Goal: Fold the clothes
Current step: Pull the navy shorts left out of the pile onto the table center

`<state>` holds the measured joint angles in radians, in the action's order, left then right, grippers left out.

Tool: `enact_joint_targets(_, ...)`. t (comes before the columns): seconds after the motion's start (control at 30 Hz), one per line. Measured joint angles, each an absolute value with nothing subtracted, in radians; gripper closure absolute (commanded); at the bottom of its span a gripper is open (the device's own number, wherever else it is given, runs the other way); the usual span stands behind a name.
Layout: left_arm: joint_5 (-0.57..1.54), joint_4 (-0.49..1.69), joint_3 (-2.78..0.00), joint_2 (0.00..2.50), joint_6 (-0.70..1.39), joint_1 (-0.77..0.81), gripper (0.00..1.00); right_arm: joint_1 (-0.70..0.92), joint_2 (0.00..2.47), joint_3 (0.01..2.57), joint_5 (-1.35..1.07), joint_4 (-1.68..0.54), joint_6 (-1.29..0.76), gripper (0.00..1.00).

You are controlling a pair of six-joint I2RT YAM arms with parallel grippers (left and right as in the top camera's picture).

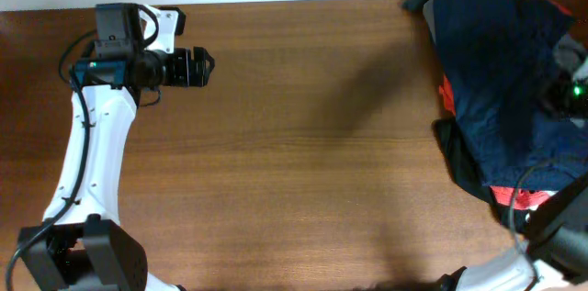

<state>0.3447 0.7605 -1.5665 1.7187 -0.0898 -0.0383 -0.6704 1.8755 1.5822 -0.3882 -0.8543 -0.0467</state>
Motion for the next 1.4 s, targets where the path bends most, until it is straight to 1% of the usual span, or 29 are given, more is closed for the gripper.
enact_joint_targets(0.03, 0.345, 0.765, -1.589, 1.719, -0.09, -0.038, 0.08, -0.617, 1.817, 1.598, -0.444, -0.879, -0.035, 0.96)
enact_joint_targets(0.1, 0.34, 0.786, -1.619, 1.719, -0.09, -0.038, 0.08, -0.546, 1.764, 1.61, -0.474, -0.908, -0.027, 0.96)
enact_joint_targets(0.17, 0.323, 0.805, -1.649, 1.716, -0.09, -0.038, 0.08, -0.443, 1.714, 1.613, -0.5, -0.937, -0.022, 0.96)
enact_joint_targets(0.27, 0.256, 0.825, -1.681, 1.697, -0.09, -0.039, 0.08, -0.214, 1.684, 1.614, -0.528, -0.942, -0.021, 0.96)
enact_joint_targets(0.37, 0.18, 0.837, -1.685, 1.664, -0.09, -0.042, 0.08, -0.035, 1.699, 1.614, -0.514, -0.88, -0.045, 0.96)
enact_joint_targets(0.4, 0.144, 0.841, -1.686, 1.644, -0.09, -0.051, 0.08, 0.061, 1.712, 1.614, -0.503, -0.831, -0.067, 0.96)
enact_joint_targets(0.5, 0.111, 0.845, -1.691, 1.624, -0.09, -0.083, 0.08, 0.235, 1.752, 1.614, -0.473, -0.719, -0.114, 0.96)
enact_joint_targets(0.53, 0.098, 0.846, -1.694, 1.621, -0.09, -0.104, 0.08, 0.315, 1.781, 1.614, -0.458, -0.672, -0.135, 0.96)
enact_joint_targets(0.67, 0.081, 0.85, -1.695, 1.621, -0.09, -0.154, 0.08, 0.485, 1.876, 1.614, -0.433, -0.597, -0.183, 0.96)
enact_joint_targets(0.8, 0.07, 0.85, -1.694, 1.621, -0.09, -0.189, 0.08, 0.615, 1.994, 1.614, -0.43, -0.565, -0.227, 0.96)
enact_joint_targets(1.0, 0.07, 0.847, -1.694, 1.621, -0.09, -0.194, 0.08, 0.714, 2.03, 1.614, -0.432, -0.57, -0.253, 0.96)
enact_joint_targets(1.07, 0.07, 0.845, -1.694, 1.621, -0.09, -0.194, 0.08, 0.736, 2.03, 1.614, -0.445, -0.576, -0.257, 0.85)
enact_joint_targets(1.1, 0.07, 0.844, -1.694, 1.621, -0.09, -0.194, 0.08, 0.743, 2.03, 1.614, -0.45, -0.579, -0.255, 0.71)
enact_joint_targets(1.13, 0.07, 0.844, -1.694, 1.621, -0.09, -0.194, 0.07, 0.754, 2.03, 1.614, -0.464, -0.582, -0.262, 0.66)
enact_joint_targets(1.2, 0.07, 0.843, -1.694, 1.621, -0.09, -0.194, 0.08, 0.767, 2.03, 1.614, -0.482, -0.587, -0.26, 0.6)
enact_joint_targets(1.23, 0.07, 0.842, -1.694, 1.621, -0.09, -0.194, 0.08, 0.772, 2.03, 1.614, -0.493, -0.591, -0.258, 0.52)
enact_joint_targets(1.3, 0.07, 0.842, -1.694, 1.621, -0.09, -0.194, 0.07, 0.78, 2.03, 1.616, -0.514, -0.614, -0.252, 0.46)
enact_joint_targets(1.4, 0.07, 0.842, -1.694, 1.621, -0.09, -0.194, 0.08, 0.781, 2.024, 1.63, -0.516, -0.688, -0.239, 0.41)
